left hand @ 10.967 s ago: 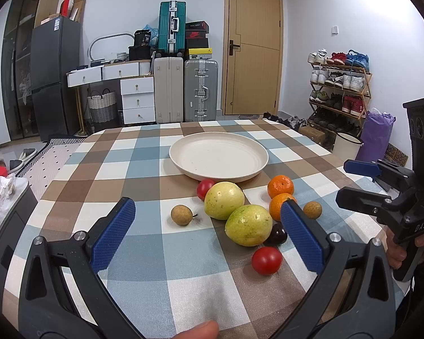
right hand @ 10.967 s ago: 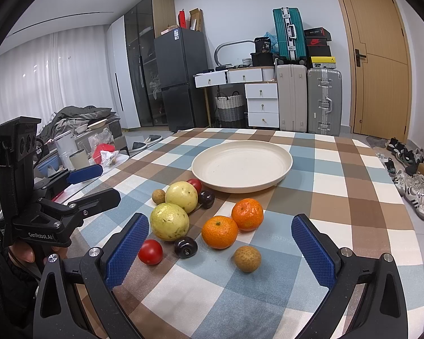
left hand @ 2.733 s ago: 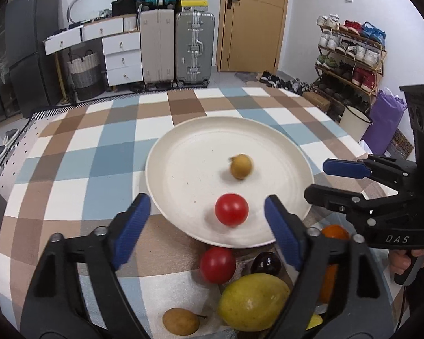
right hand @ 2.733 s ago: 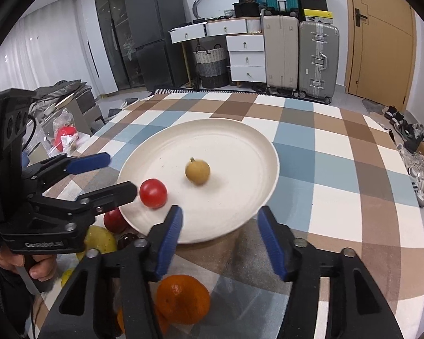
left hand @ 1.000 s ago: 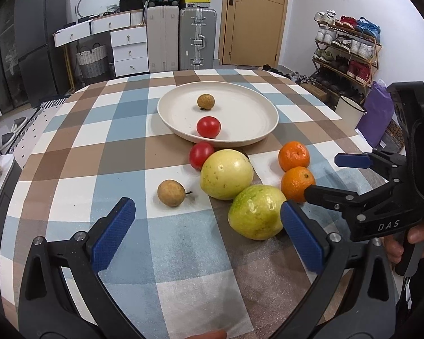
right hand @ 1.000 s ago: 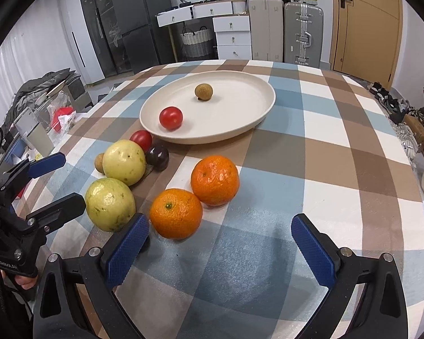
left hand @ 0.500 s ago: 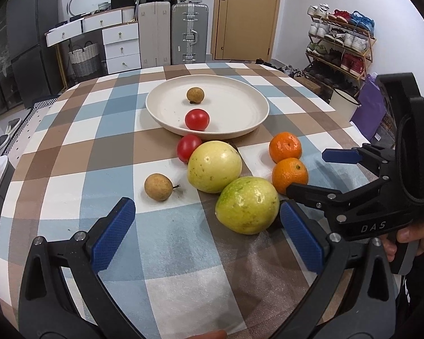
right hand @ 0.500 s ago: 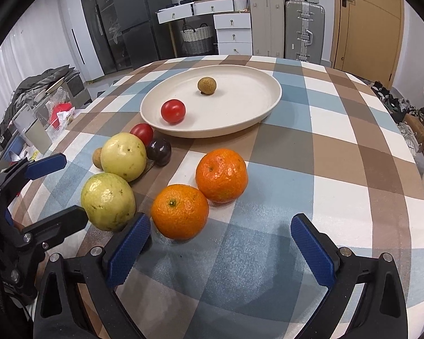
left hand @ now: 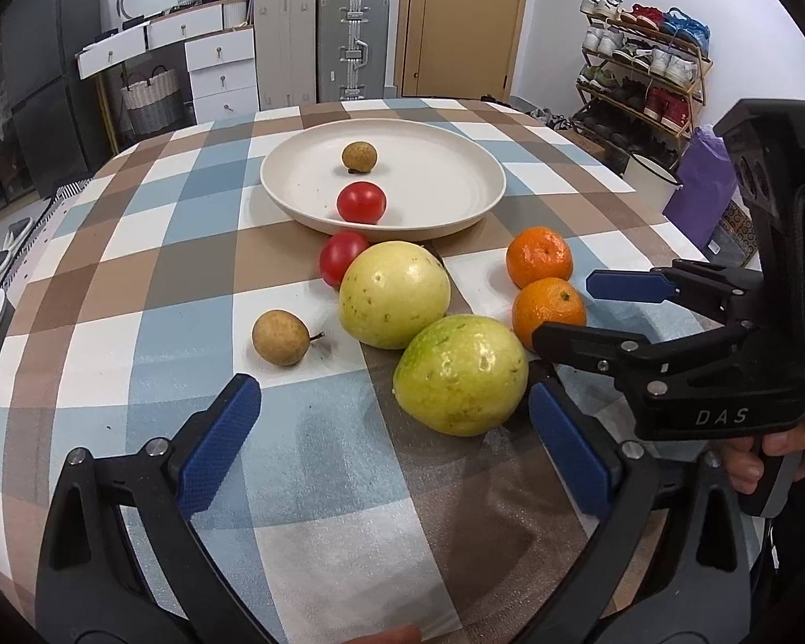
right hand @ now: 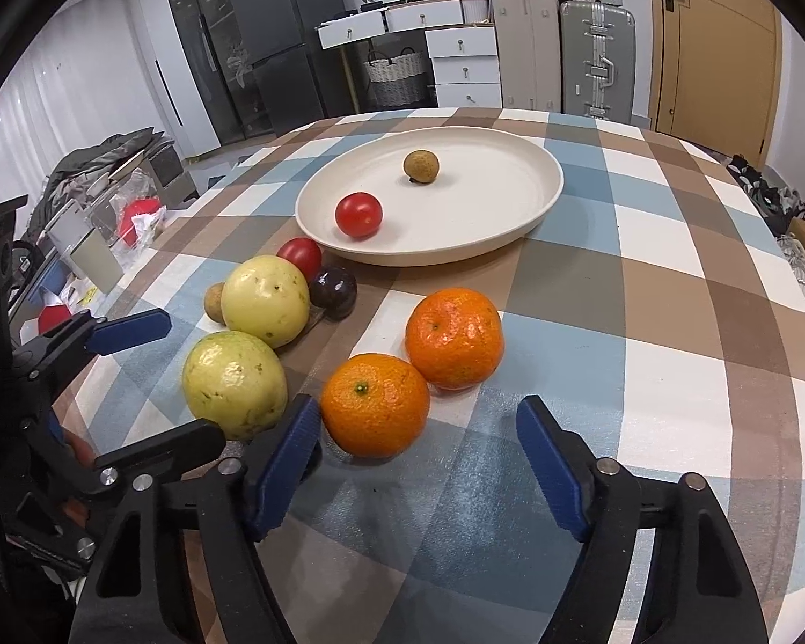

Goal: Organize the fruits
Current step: 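Move the left tool to the large green-yellow fruit while the right tool approaches a mandarin orange, then close the left gripper on the green-yellow fruit while the right gripper closes on the orange, then lift the green-yellow fruit with the left tool while the right tool lifts the orange, then carry both fruits over the white plate and open both grippers to release them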

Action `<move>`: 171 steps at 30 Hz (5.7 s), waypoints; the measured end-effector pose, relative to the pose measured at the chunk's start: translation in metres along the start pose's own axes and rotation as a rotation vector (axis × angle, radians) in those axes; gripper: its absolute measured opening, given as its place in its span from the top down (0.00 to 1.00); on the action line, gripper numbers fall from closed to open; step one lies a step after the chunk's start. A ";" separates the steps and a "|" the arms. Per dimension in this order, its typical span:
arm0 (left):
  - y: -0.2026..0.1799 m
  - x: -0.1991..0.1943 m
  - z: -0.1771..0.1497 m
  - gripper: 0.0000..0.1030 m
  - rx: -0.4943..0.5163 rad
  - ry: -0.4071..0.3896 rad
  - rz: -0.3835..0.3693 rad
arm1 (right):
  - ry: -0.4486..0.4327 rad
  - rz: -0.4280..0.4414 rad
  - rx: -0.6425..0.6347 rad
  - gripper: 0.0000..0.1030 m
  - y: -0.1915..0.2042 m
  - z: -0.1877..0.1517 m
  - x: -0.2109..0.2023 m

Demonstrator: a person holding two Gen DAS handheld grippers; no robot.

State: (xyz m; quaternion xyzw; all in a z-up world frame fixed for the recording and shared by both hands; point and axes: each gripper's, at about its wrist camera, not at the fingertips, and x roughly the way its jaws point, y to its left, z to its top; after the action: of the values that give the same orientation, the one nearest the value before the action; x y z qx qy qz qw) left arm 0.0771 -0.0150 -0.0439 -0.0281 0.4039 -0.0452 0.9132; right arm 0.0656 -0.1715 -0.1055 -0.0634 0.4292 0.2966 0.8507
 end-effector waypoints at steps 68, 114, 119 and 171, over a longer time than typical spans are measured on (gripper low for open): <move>-0.011 0.004 -0.005 0.52 0.055 0.021 -0.137 | 0.031 0.078 -0.098 0.61 0.003 -0.006 -0.015; -0.003 -0.061 0.008 0.54 0.023 -0.183 -0.112 | -0.123 0.089 -0.081 0.61 0.000 0.010 -0.065; -0.003 -0.061 0.004 0.54 0.023 -0.185 -0.109 | -0.122 0.089 -0.079 0.61 -0.001 0.010 -0.064; 0.036 -0.013 0.076 0.52 -0.050 -0.180 -0.039 | -0.129 0.082 -0.044 0.61 -0.016 0.055 -0.026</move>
State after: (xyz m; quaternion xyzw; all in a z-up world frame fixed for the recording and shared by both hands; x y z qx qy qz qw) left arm 0.1266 0.0231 0.0138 -0.0627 0.3207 -0.0500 0.9438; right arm 0.1010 -0.1768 -0.0533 -0.0454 0.3693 0.3439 0.8621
